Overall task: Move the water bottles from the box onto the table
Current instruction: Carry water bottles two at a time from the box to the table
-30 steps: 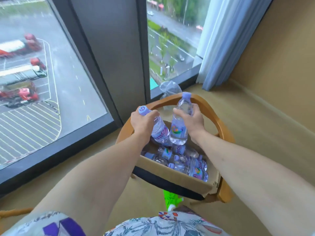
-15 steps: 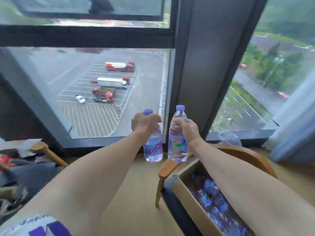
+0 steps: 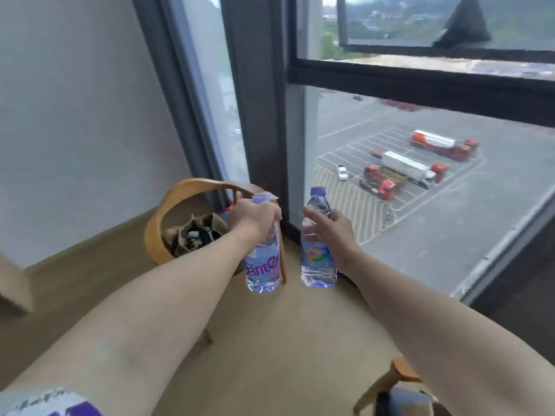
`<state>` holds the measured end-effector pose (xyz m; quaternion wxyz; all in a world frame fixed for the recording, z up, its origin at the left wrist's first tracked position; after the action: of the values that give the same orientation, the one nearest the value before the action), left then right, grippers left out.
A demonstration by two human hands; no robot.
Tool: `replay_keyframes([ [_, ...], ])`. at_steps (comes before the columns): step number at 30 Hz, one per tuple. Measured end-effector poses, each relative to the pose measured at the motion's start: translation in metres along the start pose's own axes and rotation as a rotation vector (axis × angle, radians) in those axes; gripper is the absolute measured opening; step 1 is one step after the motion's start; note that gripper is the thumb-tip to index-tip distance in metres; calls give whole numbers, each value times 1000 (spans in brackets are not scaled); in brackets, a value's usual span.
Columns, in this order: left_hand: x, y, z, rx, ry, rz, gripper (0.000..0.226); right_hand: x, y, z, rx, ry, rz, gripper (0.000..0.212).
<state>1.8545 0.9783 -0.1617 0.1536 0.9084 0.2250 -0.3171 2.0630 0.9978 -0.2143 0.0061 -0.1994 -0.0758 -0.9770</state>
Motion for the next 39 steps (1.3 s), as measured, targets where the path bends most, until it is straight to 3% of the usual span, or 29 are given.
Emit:
replay_keyframes([
  [7,-147,8,113,-239,59,-231,19,167,19,-59,106,33,294,56],
  [16,-314,27,256,-407,140,-472,27,375,106,-139,154,142,584,53],
  [19,-369,31,309,-443,158,-511,22,440,135,-175,170,166,634,58],
  [25,-475,35,405,-476,274,-566,37,556,190,-245,252,193,694,60],
  [30,-550,50,480,-550,356,-648,26,643,230,-296,313,232,788,57],
  [35,-610,57,554,-606,390,-710,58,732,266,-349,349,277,907,59],
  [39,-660,52,610,-690,381,-807,39,807,288,-401,391,288,996,65],
])
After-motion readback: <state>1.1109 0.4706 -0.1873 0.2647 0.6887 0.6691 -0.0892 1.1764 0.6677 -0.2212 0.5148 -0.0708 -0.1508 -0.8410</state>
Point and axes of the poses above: each hand's wrist, its own y-axis away from the middle knuckle, its own x-axis out of the palm, z = x × y, the point moved 8 cm from there along -y, towards the middle knuckle, and after that the axes turned 14 degrees about -y, right-handed, at the moved point
